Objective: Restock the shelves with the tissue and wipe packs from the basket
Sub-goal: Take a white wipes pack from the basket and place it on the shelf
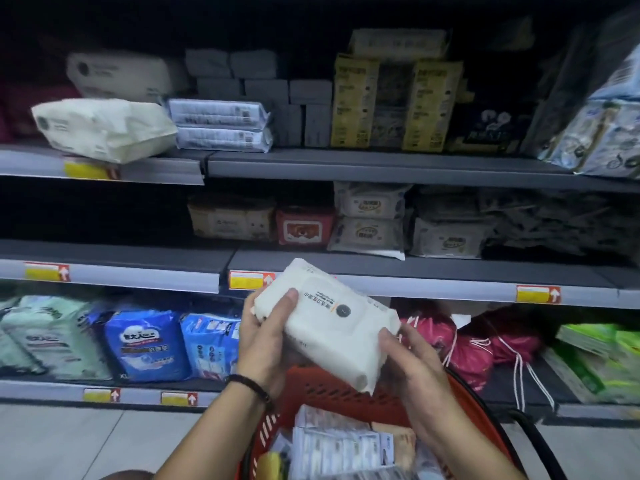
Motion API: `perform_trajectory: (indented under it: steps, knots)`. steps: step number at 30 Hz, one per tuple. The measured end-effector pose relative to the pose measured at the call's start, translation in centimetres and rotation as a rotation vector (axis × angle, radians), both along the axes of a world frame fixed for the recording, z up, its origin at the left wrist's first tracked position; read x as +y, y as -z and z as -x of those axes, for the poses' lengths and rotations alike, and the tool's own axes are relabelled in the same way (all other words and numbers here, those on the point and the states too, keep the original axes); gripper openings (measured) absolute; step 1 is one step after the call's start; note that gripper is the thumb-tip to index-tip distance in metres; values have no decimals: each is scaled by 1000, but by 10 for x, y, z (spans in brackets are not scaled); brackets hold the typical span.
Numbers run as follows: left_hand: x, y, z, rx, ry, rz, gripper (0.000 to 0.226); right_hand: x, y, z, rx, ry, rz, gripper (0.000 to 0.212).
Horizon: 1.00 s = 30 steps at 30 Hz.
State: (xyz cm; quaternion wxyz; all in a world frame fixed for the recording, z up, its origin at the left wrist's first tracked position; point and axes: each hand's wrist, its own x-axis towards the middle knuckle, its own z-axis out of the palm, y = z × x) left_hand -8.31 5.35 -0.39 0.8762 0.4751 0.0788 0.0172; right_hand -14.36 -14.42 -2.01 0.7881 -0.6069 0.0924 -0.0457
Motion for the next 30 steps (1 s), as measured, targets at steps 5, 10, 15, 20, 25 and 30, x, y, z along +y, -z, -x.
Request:
perform_trajectory:
  steps: [5,10,15,20,25,30]
  knots:
    - [18,-36,12,-64,-103,-45,51,46,-28,6,-256,37,194,110]
    - [75,-76,28,-246,-56,-92,51,97,-78,-17,-420,114,304,104]
    - [154,-137,21,-465,-272,-376,65,151,-155,-55,-596,-3,398,100]
    - [225,-199,-10,-598,-428,-527,55,221,-229,-113,-709,-91,434,89]
    - [283,-244,-77,-620,-474,-545,40,286,-290,-192,-722,-143,496,83]
    - [322,-260,-150,-509,-571,-673,24,332,-317,-265,-621,-129,628,68]
